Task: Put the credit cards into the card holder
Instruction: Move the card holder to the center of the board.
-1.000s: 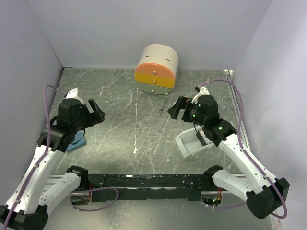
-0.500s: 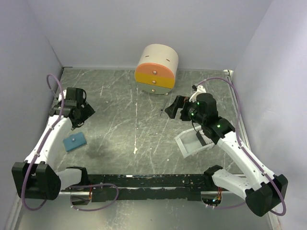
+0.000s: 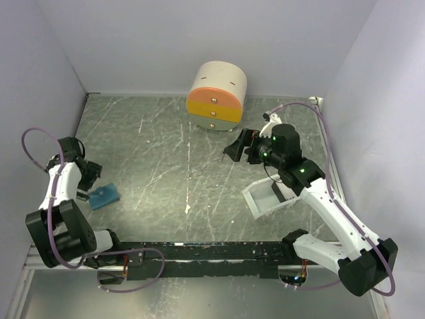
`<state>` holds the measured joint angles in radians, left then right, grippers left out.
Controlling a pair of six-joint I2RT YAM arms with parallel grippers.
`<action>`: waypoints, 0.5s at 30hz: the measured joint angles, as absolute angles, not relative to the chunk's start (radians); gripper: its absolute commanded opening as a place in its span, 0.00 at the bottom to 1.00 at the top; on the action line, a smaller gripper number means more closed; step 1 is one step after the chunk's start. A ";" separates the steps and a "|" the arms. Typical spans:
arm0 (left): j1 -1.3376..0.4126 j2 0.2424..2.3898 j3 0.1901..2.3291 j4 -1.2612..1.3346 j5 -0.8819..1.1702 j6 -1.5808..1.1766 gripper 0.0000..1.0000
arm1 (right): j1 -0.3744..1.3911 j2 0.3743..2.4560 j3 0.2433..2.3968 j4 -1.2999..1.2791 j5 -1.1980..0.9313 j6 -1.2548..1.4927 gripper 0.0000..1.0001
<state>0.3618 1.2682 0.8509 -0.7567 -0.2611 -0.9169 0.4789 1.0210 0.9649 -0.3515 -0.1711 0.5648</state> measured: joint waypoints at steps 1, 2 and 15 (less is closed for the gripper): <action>0.376 1.284 0.841 -0.755 -0.252 -0.918 0.94 | 0.479 1.028 0.965 -0.350 -0.179 0.568 0.95; 0.386 1.299 0.831 -0.751 -0.238 -0.921 0.94 | 0.479 1.035 0.965 -0.349 -0.186 0.569 0.95; 0.404 1.380 0.725 -0.619 -0.115 -0.870 0.96 | 0.479 1.052 1.014 -0.368 -0.192 0.584 0.94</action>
